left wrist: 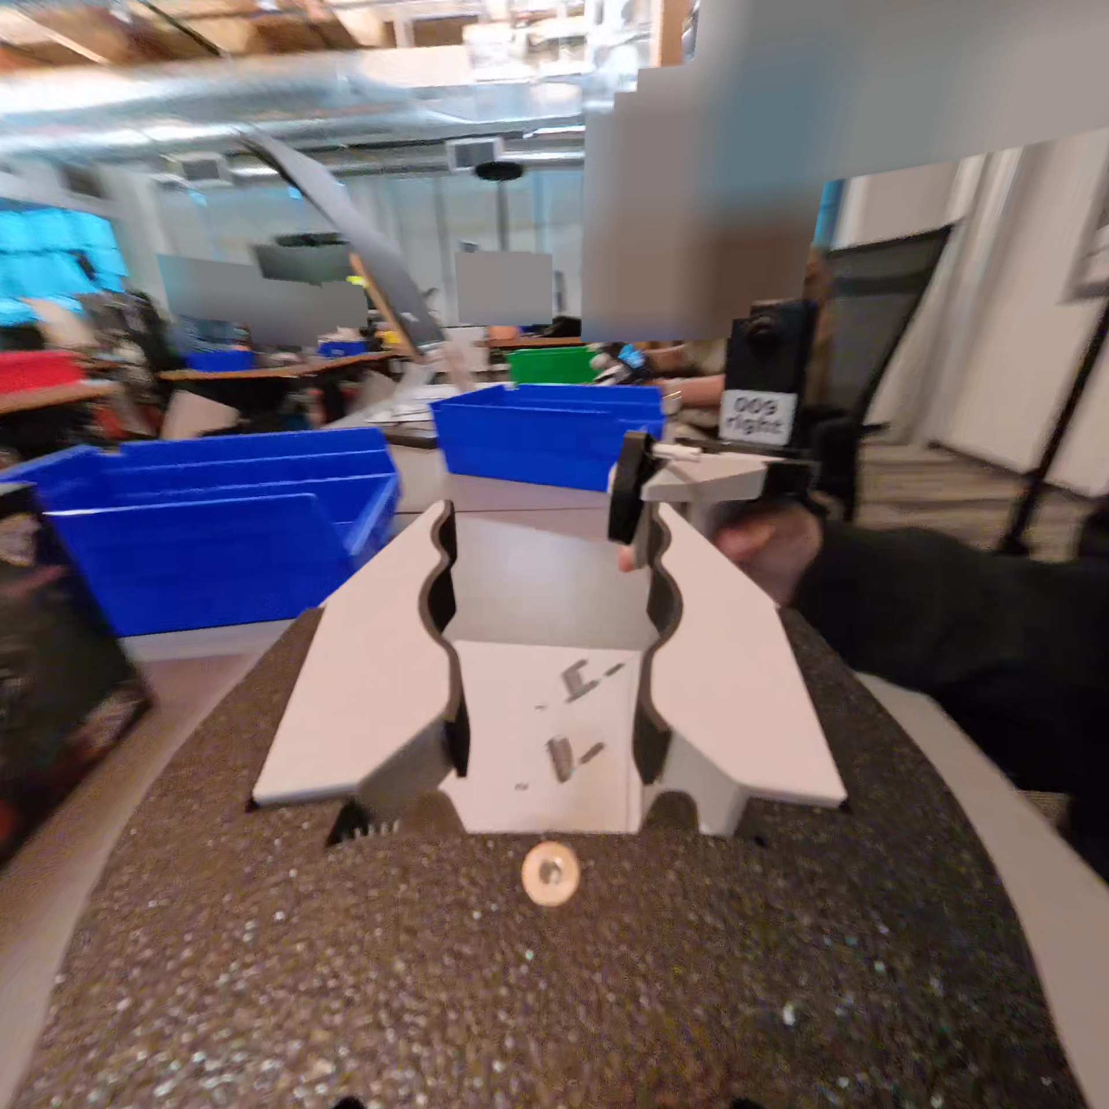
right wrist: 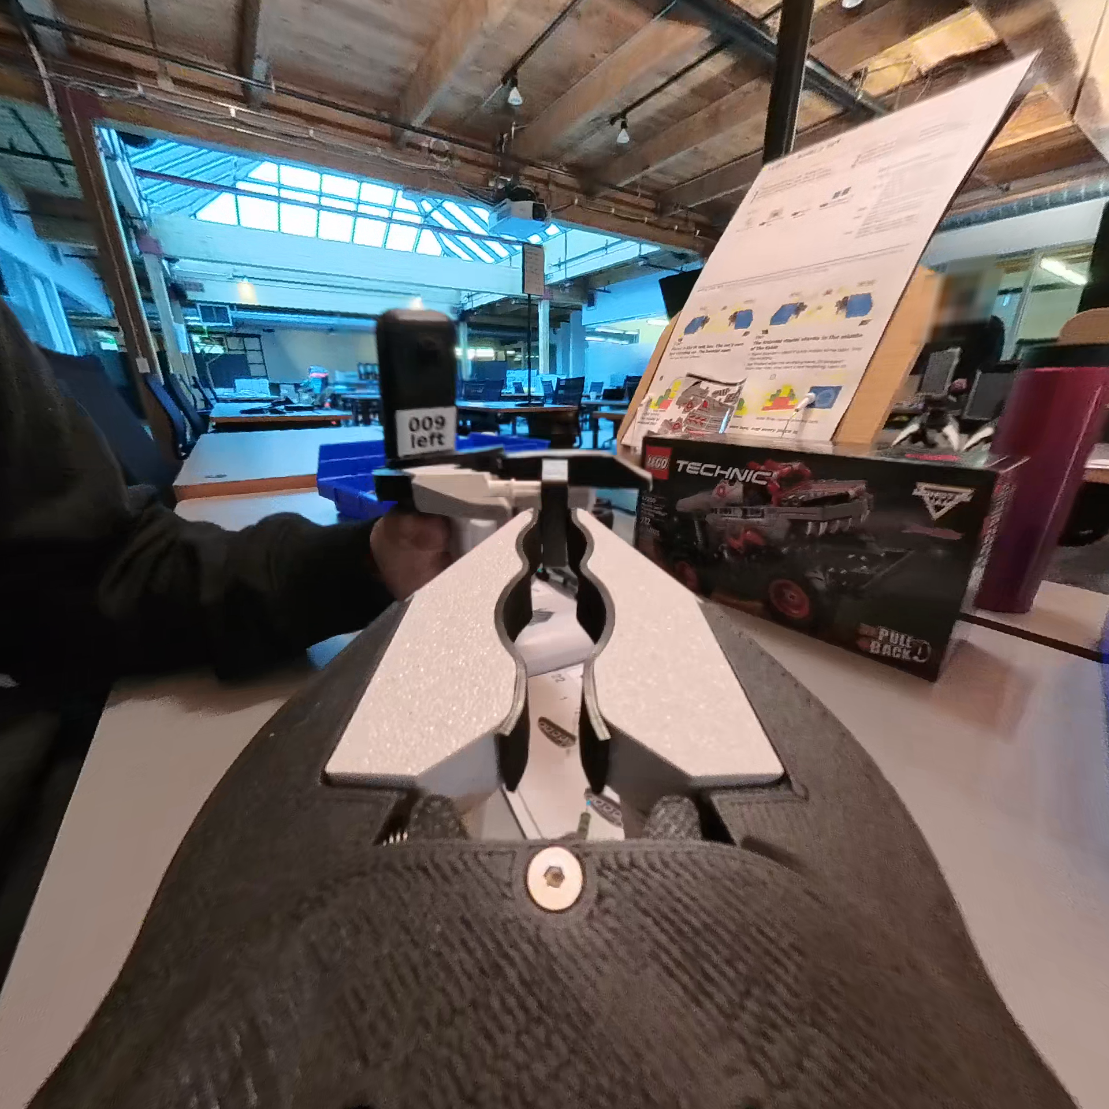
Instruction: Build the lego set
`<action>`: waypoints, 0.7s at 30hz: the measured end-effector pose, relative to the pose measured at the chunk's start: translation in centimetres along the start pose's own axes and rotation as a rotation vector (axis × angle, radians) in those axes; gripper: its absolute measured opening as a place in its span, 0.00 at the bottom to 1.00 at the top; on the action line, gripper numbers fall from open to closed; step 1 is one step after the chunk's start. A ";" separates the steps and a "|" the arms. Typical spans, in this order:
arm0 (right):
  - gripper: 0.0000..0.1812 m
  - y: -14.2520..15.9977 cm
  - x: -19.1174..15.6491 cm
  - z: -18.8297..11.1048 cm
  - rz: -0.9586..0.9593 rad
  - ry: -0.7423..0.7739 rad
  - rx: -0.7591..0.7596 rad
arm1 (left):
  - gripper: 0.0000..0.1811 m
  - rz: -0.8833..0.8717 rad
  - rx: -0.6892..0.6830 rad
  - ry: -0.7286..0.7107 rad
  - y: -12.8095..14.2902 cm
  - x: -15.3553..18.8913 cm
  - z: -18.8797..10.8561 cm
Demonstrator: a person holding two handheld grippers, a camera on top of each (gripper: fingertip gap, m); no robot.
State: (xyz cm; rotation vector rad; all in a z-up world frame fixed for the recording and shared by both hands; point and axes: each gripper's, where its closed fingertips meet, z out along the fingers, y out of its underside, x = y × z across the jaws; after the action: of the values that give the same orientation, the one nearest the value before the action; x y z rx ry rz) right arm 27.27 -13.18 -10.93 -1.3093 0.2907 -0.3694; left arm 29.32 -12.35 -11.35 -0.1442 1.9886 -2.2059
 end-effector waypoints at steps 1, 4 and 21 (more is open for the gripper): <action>0.03 -0.3 0.2 -0.2 -0.006 0.011 0.006 | 0.34 -0.045 0.020 0.043 -0.2 0.0 0.2; 0.03 -0.7 1.0 -0.1 -0.008 0.041 -0.002 | 0.34 -0.088 0.038 0.120 -0.9 -0.4 0.5; 0.03 2.0 -7.1 3.3 -0.232 -0.149 -0.200 | 0.34 0.086 -0.266 0.160 0.0 6.8 -3.8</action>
State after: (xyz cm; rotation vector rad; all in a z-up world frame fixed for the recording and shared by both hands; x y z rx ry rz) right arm 22.40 -6.82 -12.04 -1.5644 0.0498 -0.4444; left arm 21.99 -9.92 -12.05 0.0874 2.3205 -1.9486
